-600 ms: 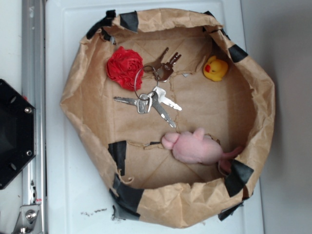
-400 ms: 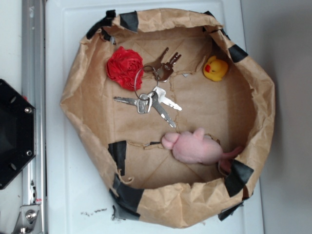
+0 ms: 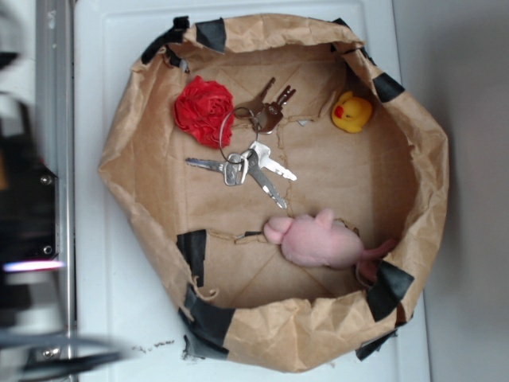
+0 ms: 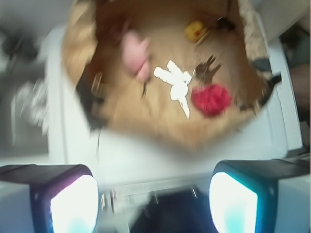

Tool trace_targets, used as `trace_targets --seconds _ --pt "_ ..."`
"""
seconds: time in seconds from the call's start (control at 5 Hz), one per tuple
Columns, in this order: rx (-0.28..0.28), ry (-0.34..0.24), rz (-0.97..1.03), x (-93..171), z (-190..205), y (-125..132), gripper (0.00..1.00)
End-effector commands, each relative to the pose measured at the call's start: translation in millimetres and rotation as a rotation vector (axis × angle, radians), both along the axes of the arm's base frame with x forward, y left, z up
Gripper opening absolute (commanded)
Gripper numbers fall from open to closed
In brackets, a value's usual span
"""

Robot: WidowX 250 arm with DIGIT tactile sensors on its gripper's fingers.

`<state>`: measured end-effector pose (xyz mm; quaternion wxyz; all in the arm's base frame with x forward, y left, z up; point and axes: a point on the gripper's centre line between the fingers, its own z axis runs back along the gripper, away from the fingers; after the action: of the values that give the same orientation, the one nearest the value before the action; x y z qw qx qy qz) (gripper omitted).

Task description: Grab the silver keys.

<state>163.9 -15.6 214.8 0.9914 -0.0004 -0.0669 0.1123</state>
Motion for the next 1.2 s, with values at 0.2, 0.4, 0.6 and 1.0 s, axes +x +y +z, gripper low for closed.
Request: trace_targets --seconds 0.2,0.4,0.6,1.0 --pt "-0.152 -0.203 0.452 69.4 -52.8 32.5 1.0" --pt "-0.14 -0.178 0.527 70.7 -74.9 48.4 1.0" --pt "-0.105 -0.116 0.568 79.4 -90.8 57.0 1.0" --pt "-0.105 -0.116 0.568 79.4 -90.8 57.0 1.0"
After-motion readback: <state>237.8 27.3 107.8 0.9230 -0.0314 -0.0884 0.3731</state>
